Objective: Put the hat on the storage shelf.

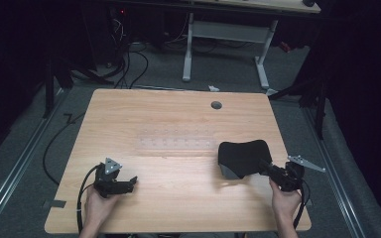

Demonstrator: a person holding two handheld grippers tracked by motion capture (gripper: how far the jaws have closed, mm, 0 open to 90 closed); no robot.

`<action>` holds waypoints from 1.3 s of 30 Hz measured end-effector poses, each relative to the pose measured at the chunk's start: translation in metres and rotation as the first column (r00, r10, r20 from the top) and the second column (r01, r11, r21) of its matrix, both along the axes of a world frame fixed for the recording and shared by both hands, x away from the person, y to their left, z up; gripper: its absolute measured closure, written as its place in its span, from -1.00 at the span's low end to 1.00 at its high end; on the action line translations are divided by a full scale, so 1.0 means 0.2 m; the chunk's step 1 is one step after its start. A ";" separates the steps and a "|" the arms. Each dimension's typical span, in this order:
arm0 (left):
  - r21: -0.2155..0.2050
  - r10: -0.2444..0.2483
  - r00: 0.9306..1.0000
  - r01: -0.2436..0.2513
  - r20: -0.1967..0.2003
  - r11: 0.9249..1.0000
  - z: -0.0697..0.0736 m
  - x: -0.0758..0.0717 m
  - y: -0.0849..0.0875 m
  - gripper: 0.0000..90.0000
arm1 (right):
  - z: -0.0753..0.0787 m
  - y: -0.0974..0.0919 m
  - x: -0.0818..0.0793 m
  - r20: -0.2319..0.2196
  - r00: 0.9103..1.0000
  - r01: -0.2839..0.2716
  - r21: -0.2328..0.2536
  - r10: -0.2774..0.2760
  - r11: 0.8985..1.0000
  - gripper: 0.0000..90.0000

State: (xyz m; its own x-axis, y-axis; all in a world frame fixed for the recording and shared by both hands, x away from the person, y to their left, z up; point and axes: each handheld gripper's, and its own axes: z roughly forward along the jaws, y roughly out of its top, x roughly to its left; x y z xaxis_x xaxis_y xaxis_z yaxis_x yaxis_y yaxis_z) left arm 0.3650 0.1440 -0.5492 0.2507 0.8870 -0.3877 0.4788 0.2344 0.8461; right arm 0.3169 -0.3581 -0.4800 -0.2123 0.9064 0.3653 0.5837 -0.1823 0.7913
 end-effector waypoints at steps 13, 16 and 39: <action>-0.004 -0.029 0.999 0.030 0.021 1.000 0.01 -0.03 0.00 -0.56 | 0.03 0.10 -0.06 0.015 0.998 -0.059 0.015 0.059 0.998 0.89; 0.003 -0.038 0.999 0.038 0.026 0.999 0.00 -0.03 0.00 -0.55 | 0.03 0.14 -0.08 0.033 0.997 -0.070 0.015 0.069 0.997 0.89; -0.008 -0.219 0.968 0.222 0.127 0.975 0.13 -0.15 -0.14 -0.66 | 0.11 0.30 -0.08 0.061 0.980 -0.193 0.031 0.191 0.981 0.89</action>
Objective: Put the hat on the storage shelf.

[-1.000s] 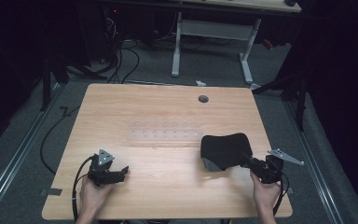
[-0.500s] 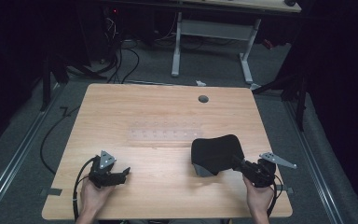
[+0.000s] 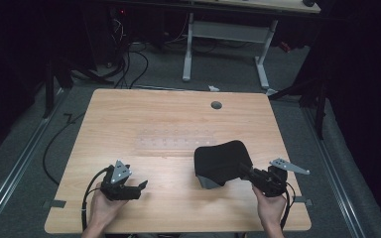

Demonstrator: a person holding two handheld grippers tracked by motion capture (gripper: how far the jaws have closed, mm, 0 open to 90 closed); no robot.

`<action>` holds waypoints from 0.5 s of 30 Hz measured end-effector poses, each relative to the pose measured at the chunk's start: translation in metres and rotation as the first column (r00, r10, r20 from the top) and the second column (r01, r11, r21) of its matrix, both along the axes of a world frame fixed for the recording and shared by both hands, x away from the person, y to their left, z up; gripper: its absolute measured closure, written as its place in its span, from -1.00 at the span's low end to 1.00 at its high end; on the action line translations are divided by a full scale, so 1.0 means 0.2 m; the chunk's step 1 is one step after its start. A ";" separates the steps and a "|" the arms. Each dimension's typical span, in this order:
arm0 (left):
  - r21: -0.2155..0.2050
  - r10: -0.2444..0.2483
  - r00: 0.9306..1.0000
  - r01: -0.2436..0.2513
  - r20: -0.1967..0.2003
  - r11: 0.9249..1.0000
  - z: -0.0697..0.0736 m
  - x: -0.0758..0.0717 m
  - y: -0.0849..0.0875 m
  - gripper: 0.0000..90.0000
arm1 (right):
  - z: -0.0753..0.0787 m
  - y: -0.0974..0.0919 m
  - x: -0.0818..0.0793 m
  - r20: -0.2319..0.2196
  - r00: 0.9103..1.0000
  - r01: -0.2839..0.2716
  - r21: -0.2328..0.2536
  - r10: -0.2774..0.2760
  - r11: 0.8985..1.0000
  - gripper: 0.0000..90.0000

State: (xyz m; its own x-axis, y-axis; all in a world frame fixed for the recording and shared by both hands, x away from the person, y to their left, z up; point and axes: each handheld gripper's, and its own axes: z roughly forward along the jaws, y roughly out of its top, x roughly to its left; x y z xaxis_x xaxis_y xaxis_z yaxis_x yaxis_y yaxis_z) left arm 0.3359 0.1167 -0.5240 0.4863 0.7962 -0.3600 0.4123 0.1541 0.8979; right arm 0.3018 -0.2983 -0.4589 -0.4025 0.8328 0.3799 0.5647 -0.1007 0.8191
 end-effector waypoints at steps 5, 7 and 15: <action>0.000 -0.032 0.999 0.032 0.013 1.000 0.03 -0.03 -0.03 -0.66 | 0.01 0.05 0.02 0.003 1.000 -0.026 0.014 0.026 1.000 0.89; 0.007 -0.042 0.999 0.042 0.020 0.999 0.04 -0.04 -0.05 -0.66 | 0.01 0.05 0.03 0.003 1.000 -0.031 0.014 0.031 0.999 0.89; -0.021 -0.079 0.996 0.080 0.040 0.997 0.10 -0.05 -0.09 -0.65 | 0.03 0.13 0.06 -0.001 0.997 -0.077 0.026 0.077 0.997 0.89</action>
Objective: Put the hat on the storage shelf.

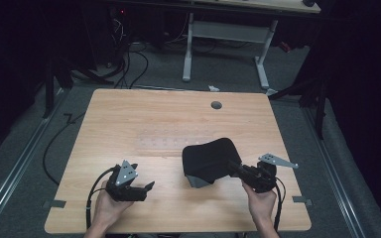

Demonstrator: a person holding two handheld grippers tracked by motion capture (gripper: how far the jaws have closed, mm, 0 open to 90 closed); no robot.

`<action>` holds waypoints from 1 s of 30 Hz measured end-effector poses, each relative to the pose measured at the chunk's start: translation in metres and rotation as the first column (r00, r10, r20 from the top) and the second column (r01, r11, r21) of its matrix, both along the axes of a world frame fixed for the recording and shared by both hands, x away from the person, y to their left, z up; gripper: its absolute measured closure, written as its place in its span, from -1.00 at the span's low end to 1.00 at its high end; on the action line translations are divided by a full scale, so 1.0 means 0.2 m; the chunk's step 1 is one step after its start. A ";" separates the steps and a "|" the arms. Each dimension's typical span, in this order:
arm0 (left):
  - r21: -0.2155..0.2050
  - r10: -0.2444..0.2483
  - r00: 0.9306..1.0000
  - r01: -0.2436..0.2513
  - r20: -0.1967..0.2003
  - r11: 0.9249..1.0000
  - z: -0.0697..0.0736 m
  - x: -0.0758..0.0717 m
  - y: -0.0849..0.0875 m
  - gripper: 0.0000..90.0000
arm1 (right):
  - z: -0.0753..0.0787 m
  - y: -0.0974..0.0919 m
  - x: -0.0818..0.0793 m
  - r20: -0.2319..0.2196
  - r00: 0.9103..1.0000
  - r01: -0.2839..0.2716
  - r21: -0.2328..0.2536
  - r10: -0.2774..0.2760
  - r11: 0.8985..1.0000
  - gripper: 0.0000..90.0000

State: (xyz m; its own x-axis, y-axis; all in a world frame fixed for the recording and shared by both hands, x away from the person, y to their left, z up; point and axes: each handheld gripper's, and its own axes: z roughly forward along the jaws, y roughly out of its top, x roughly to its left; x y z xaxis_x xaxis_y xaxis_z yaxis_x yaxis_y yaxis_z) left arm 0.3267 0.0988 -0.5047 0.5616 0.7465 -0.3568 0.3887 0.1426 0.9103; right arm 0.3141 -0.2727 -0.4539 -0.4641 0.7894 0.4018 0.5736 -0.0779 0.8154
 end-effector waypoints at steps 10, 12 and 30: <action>-0.028 -0.057 0.998 0.058 0.009 0.998 0.04 -0.01 -0.05 -0.65 | 0.00 0.06 0.03 -0.009 0.999 -0.042 0.003 0.042 0.999 0.88; -0.032 -0.064 0.998 0.064 0.010 0.997 0.04 -0.01 -0.06 -0.65 | 0.00 0.08 0.03 -0.007 0.999 -0.053 0.001 0.053 0.999 0.88; -0.047 -0.125 0.992 0.127 0.033 0.991 0.10 -0.05 -0.13 -0.65 | 0.01 0.21 0.07 -0.038 0.989 -0.143 -0.004 0.143 0.990 0.88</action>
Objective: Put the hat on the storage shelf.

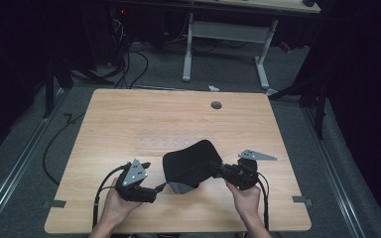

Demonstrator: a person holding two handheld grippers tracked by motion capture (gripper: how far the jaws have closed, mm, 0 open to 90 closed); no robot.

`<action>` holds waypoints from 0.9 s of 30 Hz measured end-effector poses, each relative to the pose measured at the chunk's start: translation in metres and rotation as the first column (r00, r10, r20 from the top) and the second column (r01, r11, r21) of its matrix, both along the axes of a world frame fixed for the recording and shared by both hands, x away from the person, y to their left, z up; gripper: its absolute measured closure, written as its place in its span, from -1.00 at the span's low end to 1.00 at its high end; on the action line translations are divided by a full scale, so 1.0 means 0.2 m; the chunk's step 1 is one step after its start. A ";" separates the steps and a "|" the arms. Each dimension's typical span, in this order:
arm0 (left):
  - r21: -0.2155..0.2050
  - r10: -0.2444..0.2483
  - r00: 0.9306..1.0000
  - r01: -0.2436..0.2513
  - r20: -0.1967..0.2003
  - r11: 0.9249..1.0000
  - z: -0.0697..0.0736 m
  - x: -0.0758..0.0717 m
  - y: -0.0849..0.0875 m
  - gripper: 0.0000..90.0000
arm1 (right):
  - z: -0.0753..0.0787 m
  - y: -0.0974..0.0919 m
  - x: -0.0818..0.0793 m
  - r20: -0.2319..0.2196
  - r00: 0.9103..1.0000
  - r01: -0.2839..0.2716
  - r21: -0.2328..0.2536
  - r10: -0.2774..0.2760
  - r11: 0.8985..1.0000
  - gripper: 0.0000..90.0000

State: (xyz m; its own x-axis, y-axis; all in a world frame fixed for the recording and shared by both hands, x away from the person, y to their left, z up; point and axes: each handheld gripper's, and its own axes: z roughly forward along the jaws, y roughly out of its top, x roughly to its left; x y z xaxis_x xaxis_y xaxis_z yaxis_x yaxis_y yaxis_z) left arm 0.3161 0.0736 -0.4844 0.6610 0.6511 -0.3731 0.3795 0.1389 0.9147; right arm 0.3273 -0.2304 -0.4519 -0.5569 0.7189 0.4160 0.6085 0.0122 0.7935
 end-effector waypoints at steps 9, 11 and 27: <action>0.000 -0.016 1.000 0.016 0.026 1.000 0.02 -0.02 -0.02 -0.66 | 0.01 0.05 0.02 -0.027 0.999 -0.026 -0.024 0.026 0.999 0.87; 0.000 -0.015 1.000 0.015 0.027 1.000 0.02 -0.02 -0.02 -0.66 | 0.01 0.06 0.02 -0.031 0.999 -0.032 -0.032 0.031 0.999 0.87; -0.004 -0.024 0.999 0.025 0.031 1.000 0.02 -0.02 -0.02 -0.66 | 0.02 0.11 0.04 -0.062 0.997 -0.039 -0.065 0.035 0.997 0.87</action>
